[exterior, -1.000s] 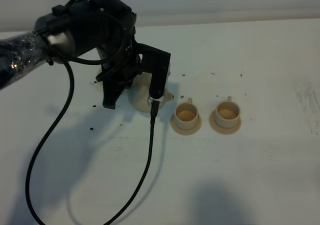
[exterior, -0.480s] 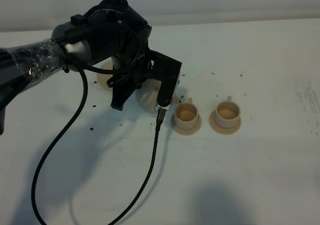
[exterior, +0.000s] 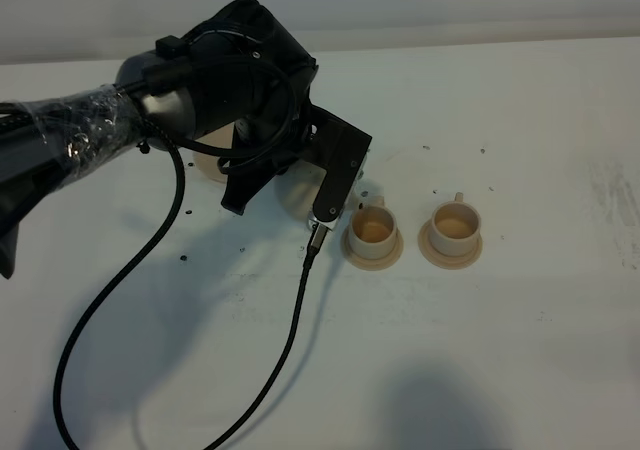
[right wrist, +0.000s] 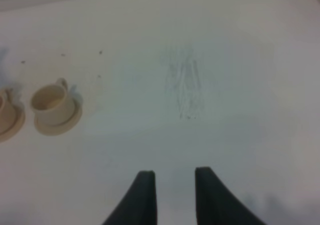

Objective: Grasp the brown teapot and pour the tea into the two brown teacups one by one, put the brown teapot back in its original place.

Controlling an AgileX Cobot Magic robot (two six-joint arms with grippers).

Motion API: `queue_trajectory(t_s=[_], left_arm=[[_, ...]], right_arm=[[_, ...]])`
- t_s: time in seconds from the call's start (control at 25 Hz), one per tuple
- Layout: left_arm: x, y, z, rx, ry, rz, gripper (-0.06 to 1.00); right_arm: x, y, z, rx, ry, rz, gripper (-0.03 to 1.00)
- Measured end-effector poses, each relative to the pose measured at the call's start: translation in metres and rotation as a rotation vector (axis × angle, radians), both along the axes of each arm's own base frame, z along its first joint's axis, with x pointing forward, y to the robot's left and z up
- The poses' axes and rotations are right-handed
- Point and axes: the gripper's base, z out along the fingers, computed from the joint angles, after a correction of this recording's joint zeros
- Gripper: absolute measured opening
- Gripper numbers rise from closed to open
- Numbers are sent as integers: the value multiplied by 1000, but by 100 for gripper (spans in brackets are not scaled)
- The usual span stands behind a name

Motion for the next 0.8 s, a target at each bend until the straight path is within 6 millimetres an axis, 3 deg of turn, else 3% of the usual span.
queue_trajectory(t_s=[0.8], left_arm=[[-1, -6, 2, 46, -45, -76, 1]], right_arm=[[0, 0, 0, 0, 0, 0, 22]])
